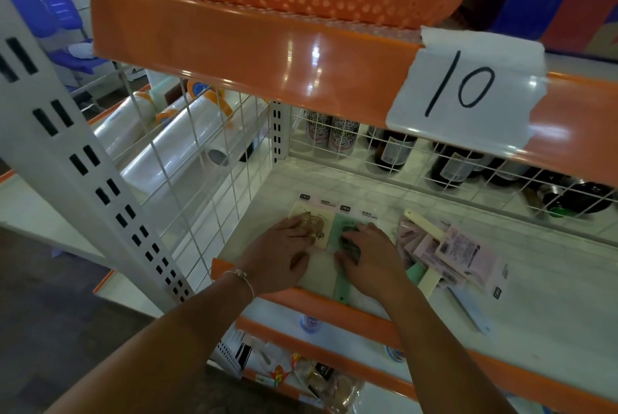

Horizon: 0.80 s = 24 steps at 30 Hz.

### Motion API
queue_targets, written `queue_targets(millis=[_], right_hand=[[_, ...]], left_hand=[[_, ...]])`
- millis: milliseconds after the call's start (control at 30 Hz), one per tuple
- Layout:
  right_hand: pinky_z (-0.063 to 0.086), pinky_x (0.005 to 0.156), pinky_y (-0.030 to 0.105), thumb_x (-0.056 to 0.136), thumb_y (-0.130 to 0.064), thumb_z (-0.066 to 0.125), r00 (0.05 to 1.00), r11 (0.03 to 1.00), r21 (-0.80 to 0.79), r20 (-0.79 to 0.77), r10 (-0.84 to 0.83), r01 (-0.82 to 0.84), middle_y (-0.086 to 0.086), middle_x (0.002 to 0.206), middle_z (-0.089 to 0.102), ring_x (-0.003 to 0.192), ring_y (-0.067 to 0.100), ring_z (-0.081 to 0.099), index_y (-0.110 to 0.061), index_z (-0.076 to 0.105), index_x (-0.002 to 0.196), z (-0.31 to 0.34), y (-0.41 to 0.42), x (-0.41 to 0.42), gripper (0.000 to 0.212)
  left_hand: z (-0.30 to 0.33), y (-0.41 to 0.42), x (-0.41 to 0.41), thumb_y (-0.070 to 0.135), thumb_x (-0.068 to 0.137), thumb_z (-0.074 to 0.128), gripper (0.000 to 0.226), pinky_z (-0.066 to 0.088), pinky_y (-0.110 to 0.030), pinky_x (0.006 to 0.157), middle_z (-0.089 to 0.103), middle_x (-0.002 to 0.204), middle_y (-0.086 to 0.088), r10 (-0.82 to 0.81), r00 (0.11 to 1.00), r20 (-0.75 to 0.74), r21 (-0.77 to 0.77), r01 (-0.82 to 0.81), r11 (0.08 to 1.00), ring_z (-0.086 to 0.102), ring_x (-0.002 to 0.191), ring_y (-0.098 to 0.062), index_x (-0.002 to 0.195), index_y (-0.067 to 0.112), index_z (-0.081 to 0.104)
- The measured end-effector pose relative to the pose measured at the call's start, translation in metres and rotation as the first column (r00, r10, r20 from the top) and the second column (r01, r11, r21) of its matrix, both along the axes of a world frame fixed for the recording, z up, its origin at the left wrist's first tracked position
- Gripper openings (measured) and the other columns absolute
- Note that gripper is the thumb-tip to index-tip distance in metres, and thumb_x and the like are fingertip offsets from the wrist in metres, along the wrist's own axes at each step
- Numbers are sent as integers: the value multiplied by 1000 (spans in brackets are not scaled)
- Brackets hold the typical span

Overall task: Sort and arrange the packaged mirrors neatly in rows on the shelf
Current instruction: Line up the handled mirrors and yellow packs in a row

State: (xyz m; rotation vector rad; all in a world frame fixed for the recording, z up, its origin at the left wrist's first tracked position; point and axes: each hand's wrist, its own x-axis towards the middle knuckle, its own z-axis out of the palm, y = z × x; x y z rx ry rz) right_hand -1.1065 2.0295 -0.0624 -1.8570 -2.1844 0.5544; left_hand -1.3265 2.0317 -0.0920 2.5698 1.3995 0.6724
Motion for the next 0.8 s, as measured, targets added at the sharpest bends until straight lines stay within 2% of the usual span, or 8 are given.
queue_targets(millis=[133,267,400,467,533,633,700,800], right_hand=[[40,108,39,89,-45,60,1000,999,-32,-19,13,-13,6,132,55,129,29,46,-21,62,127,3,-1,0,45],[23,114,29,94,-37,59,990,996,67,-133,-51,61,6,149,44,140,21,36,-20,61,130,15,-3,11,40],[30,108,33,88,-28,65,962,940,257,-212,-172,224,9,134,58,129,25,46,-15,67,120,32,-2,41,35],[34,106,37,79,-38,63,964,927,279,-162,-211,250,13,126,62,123,32,52,-15,68,117,33,5,63,45],[36,109,45,72,-49,59,962,938,217,-34,-269,270,17,131,58,125,37,50,-19,61,127,33,12,86,62],[21,116,53,79,-55,60,930,941,24,144,-337,338,15,155,31,143,37,27,-32,34,147,37,9,115,77],[21,114,56,75,-68,59,929,935,-84,173,-326,344,12,155,29,142,37,27,-36,24,150,36,6,131,88],[25,111,58,64,-81,58,947,932,-181,130,-295,315,8,152,35,137,36,35,-39,21,150,35,2,146,103]], left_hand=[[-1,1,0,33,88,47,42,41,-43,109,63,130,-3,-1,1000,-21,0,1,1000,45,135,-22,117,12,70],[0,-2,0,33,90,47,45,39,-44,109,60,133,-3,20,1000,-22,39,-19,999,46,133,-22,127,13,63],[4,-5,2,30,92,45,48,34,-41,112,54,140,-4,10,1000,-28,83,-7,996,43,134,-23,136,12,55],[5,-5,3,29,93,44,48,35,-42,112,52,142,-5,6,999,-46,89,-2,996,43,134,-23,137,12,53],[4,-5,3,29,93,44,47,36,-43,111,53,141,-6,8,998,-70,102,-1,995,43,133,-24,136,12,53],[4,-6,5,31,94,44,47,37,-42,110,54,139,-6,29,994,-102,128,-16,992,44,132,-23,135,12,55],[4,-5,6,32,95,41,47,37,-41,110,54,139,-6,42,994,-104,140,-27,990,44,131,-23,136,13,55],[4,-5,6,33,96,36,48,36,-41,110,55,138,-6,45,991,-123,142,-28,990,47,130,-23,136,13,55]])
